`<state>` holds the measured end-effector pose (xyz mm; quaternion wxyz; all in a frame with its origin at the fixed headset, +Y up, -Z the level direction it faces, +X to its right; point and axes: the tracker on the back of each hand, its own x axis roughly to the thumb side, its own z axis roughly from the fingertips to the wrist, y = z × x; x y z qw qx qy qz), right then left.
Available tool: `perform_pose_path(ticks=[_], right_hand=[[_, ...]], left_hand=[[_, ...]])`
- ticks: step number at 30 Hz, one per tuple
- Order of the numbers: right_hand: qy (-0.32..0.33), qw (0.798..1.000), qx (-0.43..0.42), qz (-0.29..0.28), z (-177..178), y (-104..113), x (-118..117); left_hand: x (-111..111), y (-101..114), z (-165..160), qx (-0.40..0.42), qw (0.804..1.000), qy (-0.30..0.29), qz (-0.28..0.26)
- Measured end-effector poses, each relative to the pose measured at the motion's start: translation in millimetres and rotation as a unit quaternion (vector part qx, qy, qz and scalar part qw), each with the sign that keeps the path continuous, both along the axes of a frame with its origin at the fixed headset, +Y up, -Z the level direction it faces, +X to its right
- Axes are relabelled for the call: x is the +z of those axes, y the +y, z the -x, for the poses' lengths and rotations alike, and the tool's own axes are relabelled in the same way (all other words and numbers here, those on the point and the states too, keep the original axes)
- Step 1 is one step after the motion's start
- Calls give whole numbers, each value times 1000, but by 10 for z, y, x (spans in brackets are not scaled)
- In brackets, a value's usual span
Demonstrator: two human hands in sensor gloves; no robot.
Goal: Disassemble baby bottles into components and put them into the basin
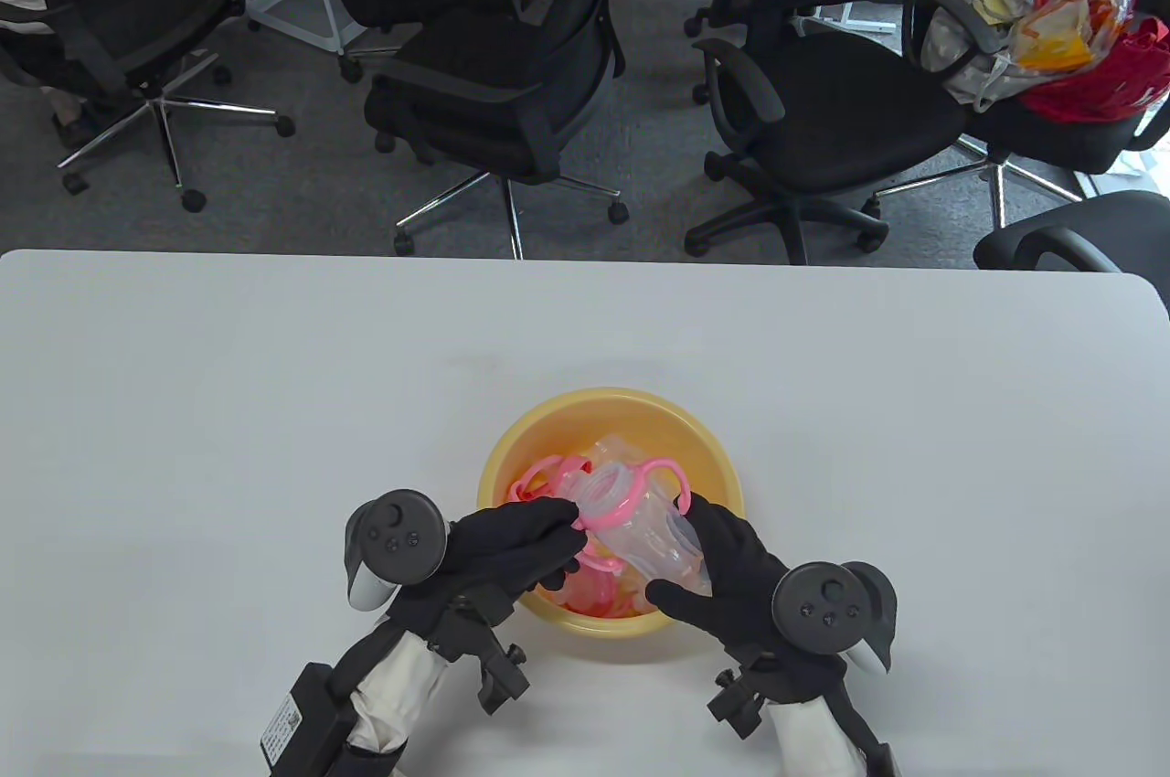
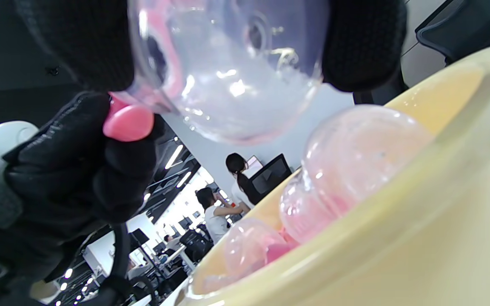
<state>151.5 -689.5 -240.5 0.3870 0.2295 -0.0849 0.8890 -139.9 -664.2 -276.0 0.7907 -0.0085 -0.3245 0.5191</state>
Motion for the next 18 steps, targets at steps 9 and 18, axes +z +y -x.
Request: perform_pose_path(ticks=[9, 18], right_hand=[[-2, 1000, 6, -4, 10, 3, 4], [26, 999, 17, 8, -31, 33, -7]], left_hand=[[15, 33, 66, 35, 999, 36, -9], [-12, 39, 120, 58, 998, 21, 21]])
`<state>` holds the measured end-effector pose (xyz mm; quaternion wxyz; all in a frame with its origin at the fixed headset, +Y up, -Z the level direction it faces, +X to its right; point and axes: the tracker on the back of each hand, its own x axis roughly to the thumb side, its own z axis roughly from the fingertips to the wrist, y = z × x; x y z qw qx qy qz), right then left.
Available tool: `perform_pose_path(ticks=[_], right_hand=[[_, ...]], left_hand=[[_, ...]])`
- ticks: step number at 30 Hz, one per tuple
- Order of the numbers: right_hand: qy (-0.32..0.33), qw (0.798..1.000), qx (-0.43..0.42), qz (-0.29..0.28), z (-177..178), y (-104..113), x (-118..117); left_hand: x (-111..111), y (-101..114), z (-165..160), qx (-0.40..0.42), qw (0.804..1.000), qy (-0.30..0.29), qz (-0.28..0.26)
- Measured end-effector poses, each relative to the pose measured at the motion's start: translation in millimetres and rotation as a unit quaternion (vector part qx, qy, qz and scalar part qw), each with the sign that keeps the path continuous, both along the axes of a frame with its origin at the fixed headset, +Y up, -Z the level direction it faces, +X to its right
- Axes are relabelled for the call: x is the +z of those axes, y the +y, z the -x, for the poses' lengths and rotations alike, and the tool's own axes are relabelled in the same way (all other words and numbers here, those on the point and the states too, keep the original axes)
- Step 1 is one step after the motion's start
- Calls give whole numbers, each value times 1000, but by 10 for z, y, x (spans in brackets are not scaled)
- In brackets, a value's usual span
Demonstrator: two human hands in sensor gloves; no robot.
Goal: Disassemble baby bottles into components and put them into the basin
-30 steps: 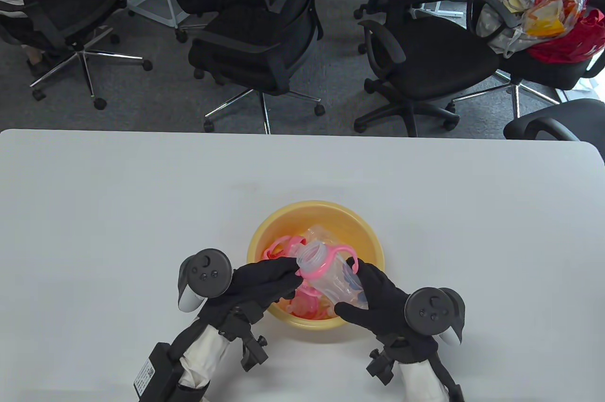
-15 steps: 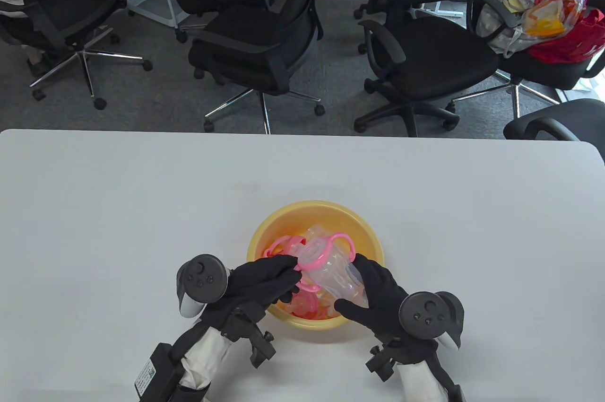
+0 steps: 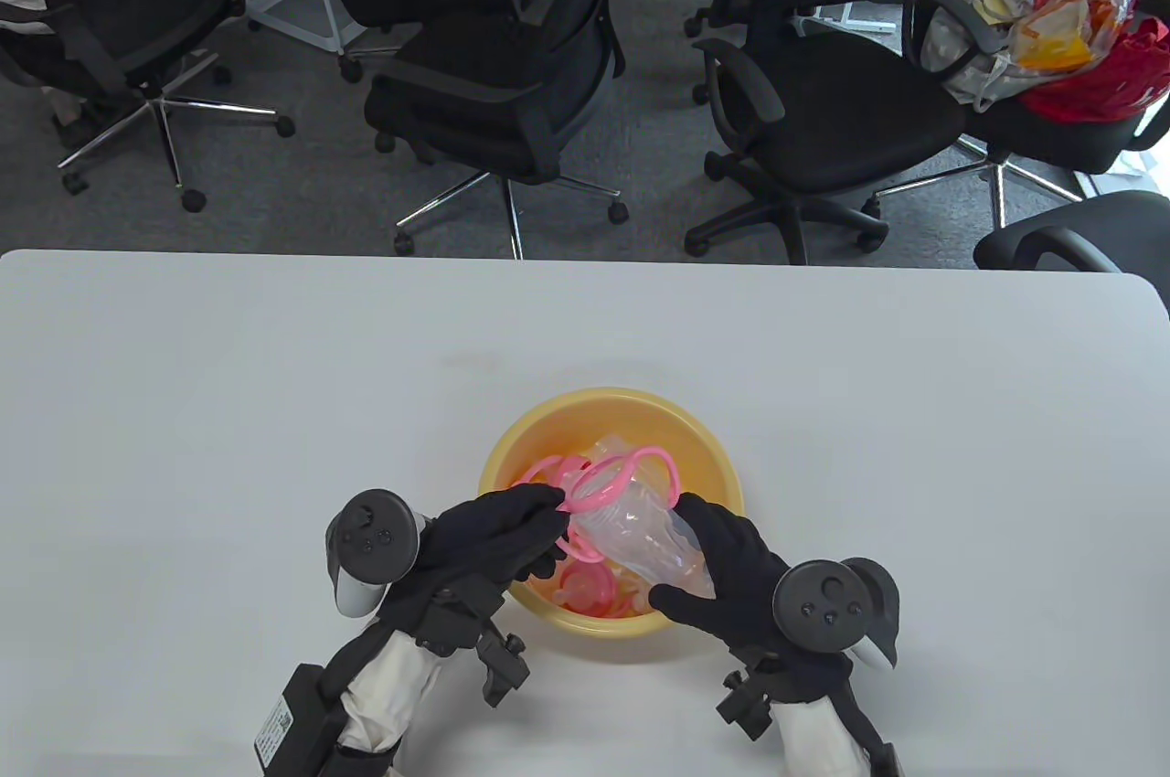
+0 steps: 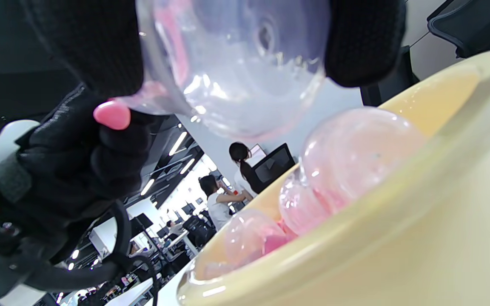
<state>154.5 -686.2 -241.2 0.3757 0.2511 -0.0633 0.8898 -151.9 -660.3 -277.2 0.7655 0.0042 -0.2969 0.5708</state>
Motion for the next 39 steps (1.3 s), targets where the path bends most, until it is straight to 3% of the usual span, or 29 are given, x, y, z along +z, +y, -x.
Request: perform_pose_path(ticks=[14, 17, 23, 33, 39], right_hand=[[30, 999, 17, 16, -31, 51, -2], [22, 999, 13, 19, -116, 48, -22], [21, 998, -54, 27, -207, 40, -36], [12, 997, -68, 34, -232, 19, -49], [9, 997, -68, 36, -225, 22, -47]], left_hand=[[-139, -125, 132, 64, 994, -39, 74], [-189, -145, 280, 108, 990, -15, 88], [-254, -210, 431, 48, 993, 68, 85], [-269, -379, 414, -92, 967, 206, 121], [-300, -482, 403, -125, 957, 222, 142]])
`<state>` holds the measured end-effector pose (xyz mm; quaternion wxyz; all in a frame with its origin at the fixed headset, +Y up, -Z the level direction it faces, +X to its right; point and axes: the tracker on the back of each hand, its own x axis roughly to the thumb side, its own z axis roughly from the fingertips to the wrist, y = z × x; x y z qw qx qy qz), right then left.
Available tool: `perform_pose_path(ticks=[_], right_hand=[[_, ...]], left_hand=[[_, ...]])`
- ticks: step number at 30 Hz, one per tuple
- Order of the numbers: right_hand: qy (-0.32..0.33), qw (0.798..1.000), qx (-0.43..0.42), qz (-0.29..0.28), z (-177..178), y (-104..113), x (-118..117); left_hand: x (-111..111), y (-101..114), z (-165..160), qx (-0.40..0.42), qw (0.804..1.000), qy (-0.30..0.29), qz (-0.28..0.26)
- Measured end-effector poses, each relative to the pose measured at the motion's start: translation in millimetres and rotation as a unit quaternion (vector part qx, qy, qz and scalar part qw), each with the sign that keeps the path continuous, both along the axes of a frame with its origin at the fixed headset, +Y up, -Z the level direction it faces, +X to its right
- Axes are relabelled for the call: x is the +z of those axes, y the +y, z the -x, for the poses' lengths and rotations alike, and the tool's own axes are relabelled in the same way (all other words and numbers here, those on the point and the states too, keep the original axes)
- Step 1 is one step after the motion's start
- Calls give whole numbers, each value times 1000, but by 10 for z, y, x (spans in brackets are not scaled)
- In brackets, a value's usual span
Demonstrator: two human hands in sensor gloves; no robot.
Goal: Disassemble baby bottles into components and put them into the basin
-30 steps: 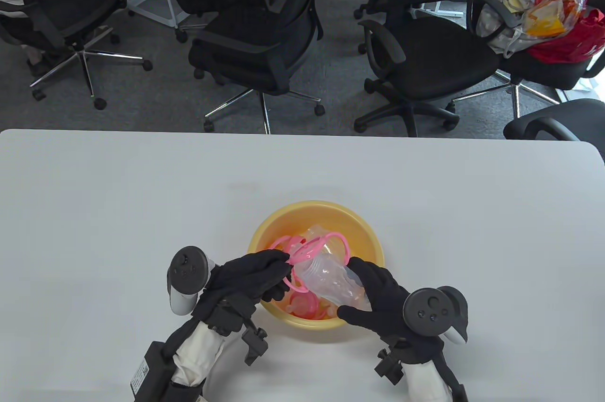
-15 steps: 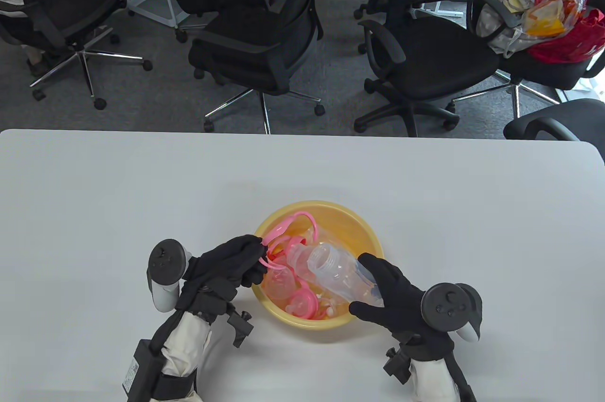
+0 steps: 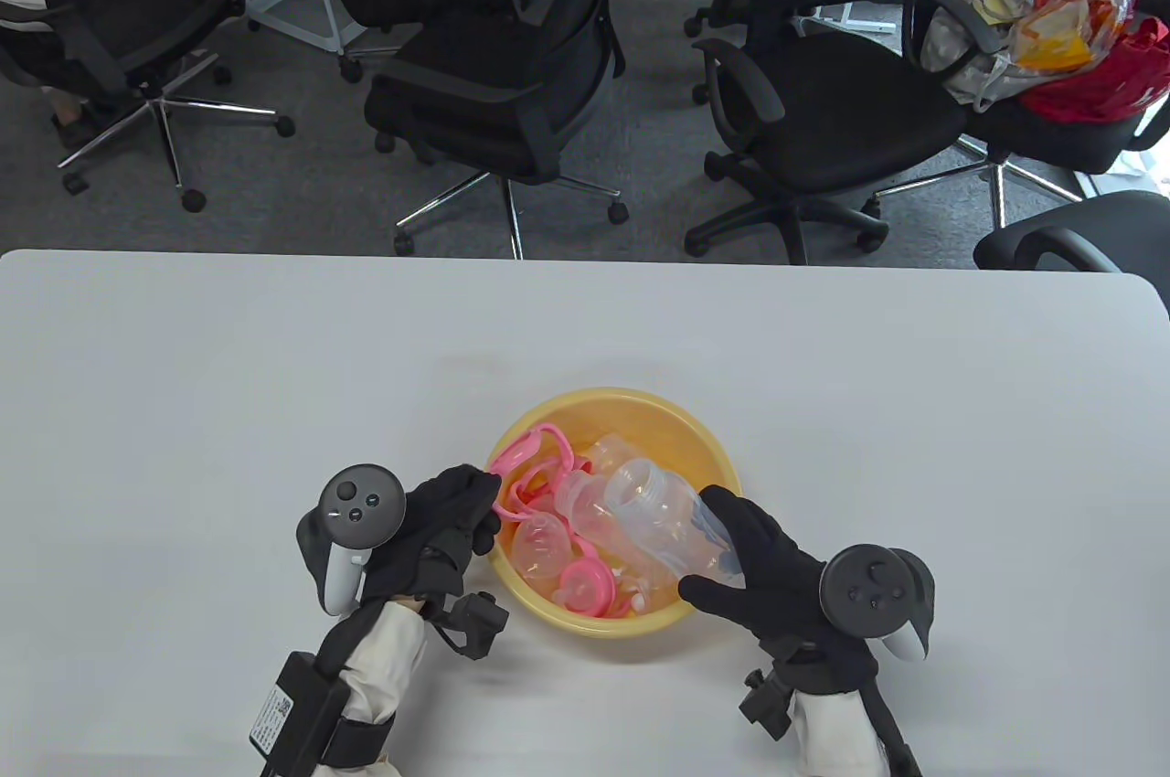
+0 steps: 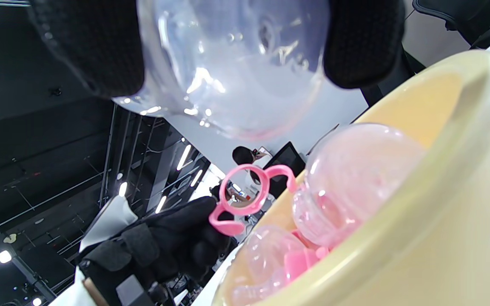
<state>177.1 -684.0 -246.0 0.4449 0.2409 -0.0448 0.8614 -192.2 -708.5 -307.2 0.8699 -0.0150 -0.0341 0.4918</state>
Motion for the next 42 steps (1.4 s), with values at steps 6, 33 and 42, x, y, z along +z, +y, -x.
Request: perform_pose_path(ticks=[6, 33, 42], right_hand=[[-1, 1000, 4, 2, 8, -2, -1], [-21, 1000, 16, -5, 77, 72, 17], [-81, 993, 86, 3, 214, 364, -200]], left_hand=[[-15, -77, -50, -15, 999, -2, 30], [190, 358, -45, 32, 995, -13, -94], [350, 596, -30, 97, 981, -15, -165]])
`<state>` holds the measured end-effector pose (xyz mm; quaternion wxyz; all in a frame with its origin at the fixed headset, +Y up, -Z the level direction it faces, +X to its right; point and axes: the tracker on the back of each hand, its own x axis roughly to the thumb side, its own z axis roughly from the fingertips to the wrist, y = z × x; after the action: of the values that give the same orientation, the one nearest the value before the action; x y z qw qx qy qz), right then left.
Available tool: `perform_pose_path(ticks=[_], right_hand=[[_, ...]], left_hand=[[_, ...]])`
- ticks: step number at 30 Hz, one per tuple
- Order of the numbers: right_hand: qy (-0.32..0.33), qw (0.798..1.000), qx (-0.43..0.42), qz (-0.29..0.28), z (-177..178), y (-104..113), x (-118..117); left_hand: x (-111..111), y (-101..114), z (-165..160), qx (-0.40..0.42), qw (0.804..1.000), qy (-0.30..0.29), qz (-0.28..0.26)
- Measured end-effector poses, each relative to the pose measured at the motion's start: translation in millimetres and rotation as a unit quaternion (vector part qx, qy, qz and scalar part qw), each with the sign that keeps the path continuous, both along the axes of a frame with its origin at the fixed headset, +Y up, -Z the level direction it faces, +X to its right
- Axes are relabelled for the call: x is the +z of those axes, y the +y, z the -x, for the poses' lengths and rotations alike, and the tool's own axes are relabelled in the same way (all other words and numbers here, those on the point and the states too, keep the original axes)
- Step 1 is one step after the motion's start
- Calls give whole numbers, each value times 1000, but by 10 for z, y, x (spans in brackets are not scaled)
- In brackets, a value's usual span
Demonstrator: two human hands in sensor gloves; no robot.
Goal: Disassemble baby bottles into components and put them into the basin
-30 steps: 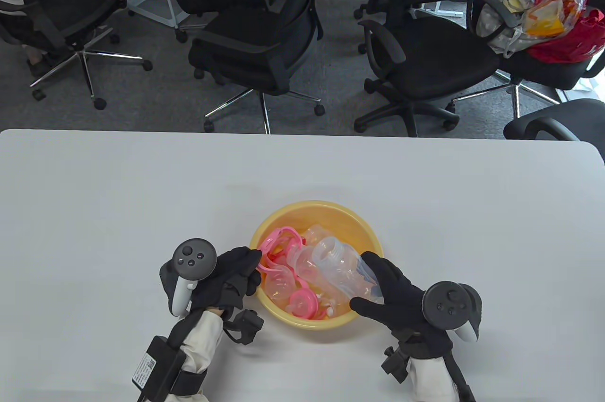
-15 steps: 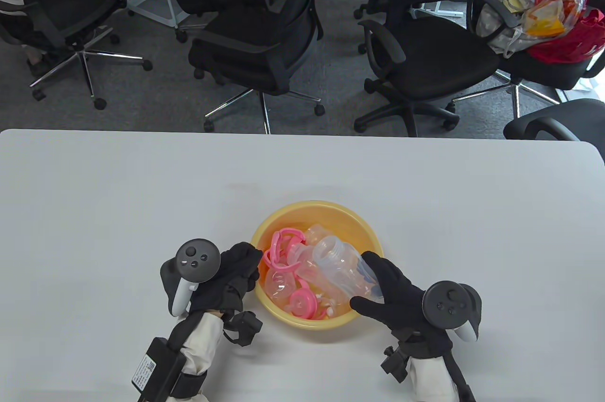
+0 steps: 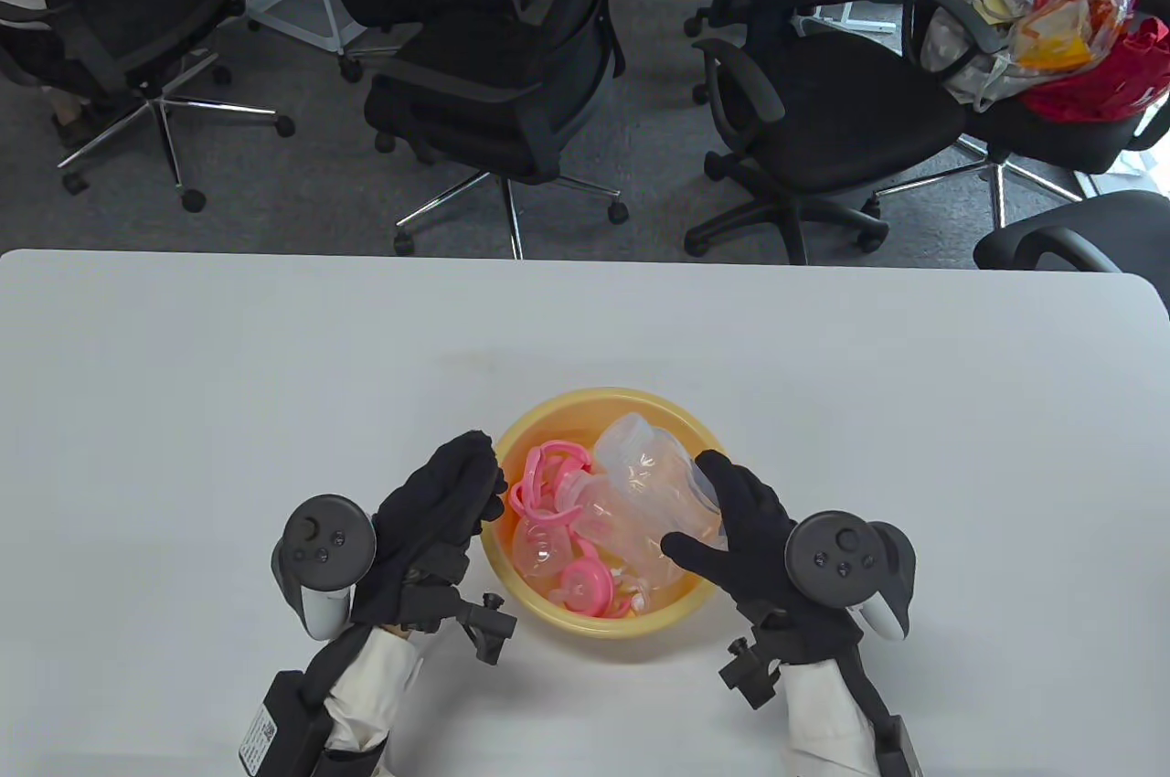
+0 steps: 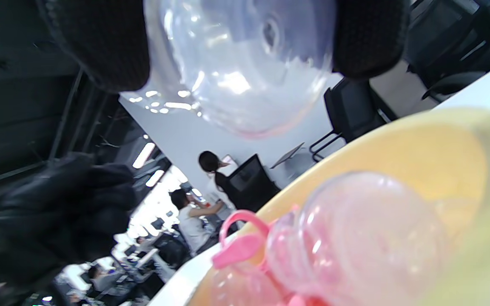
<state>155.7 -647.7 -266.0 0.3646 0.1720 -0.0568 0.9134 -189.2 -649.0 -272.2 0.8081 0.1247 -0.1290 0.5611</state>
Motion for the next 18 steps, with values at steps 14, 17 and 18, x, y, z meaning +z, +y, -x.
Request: perform_pose_path(ticks=[14, 17, 18], right_hand=[[-56, 968, 232, 79, 384, 36, -533], [-76, 957, 267, 83, 419, -44, -596], [-80, 954, 274, 87, 424, -76, -621]], left_hand=[[36, 47, 86, 45, 998, 15, -29], [35, 42, 76, 44, 999, 13, -28], [36, 39, 71, 44, 999, 13, -28]])
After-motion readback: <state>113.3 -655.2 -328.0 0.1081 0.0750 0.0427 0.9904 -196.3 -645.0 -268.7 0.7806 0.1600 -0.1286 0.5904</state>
